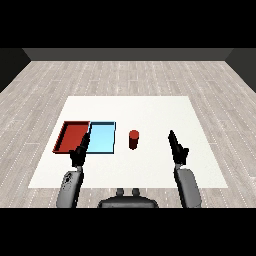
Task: Pick the red can and put it in the red box
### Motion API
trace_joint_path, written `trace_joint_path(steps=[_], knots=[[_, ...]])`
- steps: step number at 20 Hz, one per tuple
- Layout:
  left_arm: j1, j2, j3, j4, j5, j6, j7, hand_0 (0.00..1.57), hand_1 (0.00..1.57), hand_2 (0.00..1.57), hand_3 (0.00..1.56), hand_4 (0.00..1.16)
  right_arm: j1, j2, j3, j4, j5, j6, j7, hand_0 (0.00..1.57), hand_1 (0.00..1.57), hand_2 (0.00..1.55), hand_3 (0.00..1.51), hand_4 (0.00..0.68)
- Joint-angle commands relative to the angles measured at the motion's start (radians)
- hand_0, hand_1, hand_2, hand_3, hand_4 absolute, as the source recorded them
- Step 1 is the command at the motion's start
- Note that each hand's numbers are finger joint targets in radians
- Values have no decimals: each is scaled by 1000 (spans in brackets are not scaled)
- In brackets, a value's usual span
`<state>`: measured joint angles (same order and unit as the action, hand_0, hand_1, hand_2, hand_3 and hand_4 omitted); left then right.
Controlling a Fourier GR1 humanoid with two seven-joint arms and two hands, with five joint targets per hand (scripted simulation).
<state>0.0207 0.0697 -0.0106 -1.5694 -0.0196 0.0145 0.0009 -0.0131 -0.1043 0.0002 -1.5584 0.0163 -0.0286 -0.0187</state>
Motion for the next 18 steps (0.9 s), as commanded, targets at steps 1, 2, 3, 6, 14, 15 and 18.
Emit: trace_joint_path(steps=[1,2,3,6,14,15,18], knots=[[-6,-2,8,1,-3,-12,-5,0,0,0,0,0,3,10,-24,-4,-28,28,-12,0,0,0,0,0],[-9,1,10,-1,-1,-20,-8,0,0,0,0,0,8,5,-32,-9,-33,38,-11,0,0,0,0,0],[-12,4,12,-4,1,-28,-11,0,0,0,0,0,13,-1,-40,-14,-39,48,-10,0,0,0,0,0],[-5,57,50,-52,60,-105,-5,0,0,0,0,0,58,-14,-47,-39,-49,73,-27,0,0,0,0,0],[-27,14,99,-79,119,-122,-391,0,0,0,0,0,21,14,-43,-67,-98,150,-304,0,0,0,0,0],[-15,-57,18,-11,32,-79,-483,0,0,0,0,0,83,-22,-82,-49,-135,206,-361,0,0,0,0,0],[-29,-7,83,-44,110,-121,-414,0,0,0,0,0,30,-17,-90,-54,-149,211,-289,0,0,0,0,0]])
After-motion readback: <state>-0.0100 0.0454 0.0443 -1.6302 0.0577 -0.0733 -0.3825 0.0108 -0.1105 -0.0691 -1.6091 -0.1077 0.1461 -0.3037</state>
